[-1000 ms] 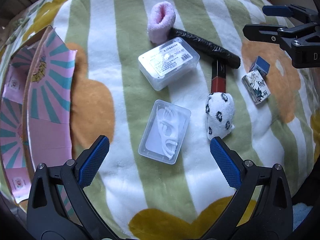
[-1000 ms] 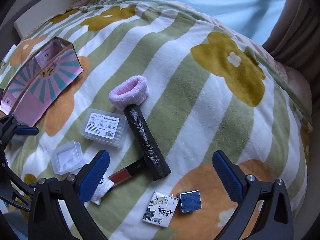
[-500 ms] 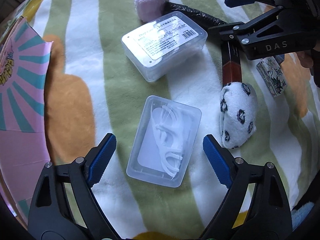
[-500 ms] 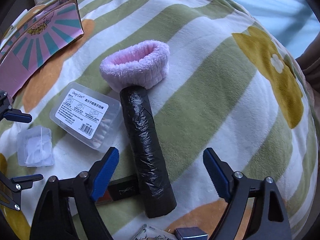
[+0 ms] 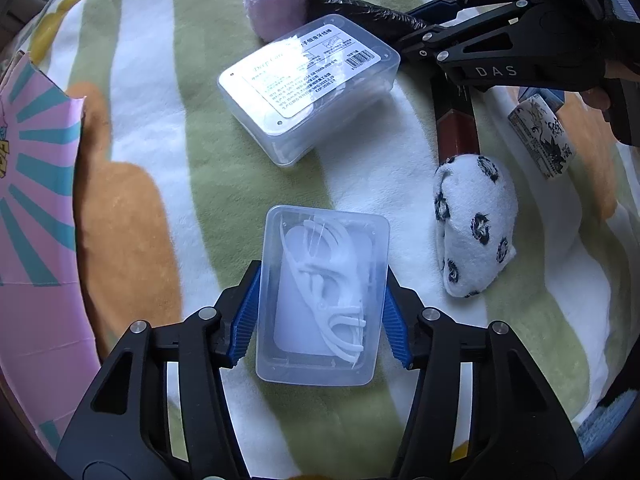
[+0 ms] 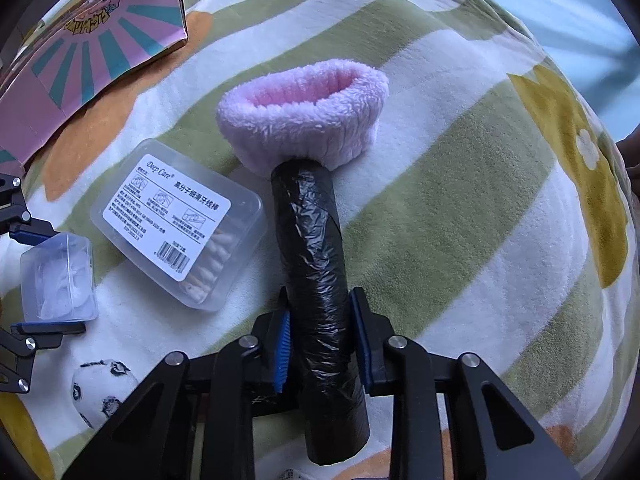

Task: Organize objects
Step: 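Grasp the clear floss-pick case with the left gripper while the right grasps the black-wrapped handle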

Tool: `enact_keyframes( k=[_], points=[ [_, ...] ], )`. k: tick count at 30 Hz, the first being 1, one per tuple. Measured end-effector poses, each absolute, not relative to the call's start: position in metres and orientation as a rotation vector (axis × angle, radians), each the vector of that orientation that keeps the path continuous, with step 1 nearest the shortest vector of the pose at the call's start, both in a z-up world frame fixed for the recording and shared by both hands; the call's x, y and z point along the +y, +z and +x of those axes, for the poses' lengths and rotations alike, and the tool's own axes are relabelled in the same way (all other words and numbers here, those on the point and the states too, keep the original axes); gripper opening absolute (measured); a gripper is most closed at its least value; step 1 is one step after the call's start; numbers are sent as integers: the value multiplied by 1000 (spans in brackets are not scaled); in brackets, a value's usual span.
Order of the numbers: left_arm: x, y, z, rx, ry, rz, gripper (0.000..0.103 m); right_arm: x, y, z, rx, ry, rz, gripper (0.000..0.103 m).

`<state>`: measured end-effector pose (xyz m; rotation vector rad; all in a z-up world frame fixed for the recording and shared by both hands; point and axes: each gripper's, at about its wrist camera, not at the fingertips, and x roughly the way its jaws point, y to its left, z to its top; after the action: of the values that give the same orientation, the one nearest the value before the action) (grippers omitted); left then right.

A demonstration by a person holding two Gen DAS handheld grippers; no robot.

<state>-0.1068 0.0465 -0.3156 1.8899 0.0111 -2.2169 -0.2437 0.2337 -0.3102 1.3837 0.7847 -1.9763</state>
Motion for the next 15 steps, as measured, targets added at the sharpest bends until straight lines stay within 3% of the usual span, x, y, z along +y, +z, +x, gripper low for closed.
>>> enact_keyframes(
  k=[15],
  points=[
    [51,-288,-93,52,-2240,1820,51,253,-268,-237,746,-2035,1375,23]
  ],
)
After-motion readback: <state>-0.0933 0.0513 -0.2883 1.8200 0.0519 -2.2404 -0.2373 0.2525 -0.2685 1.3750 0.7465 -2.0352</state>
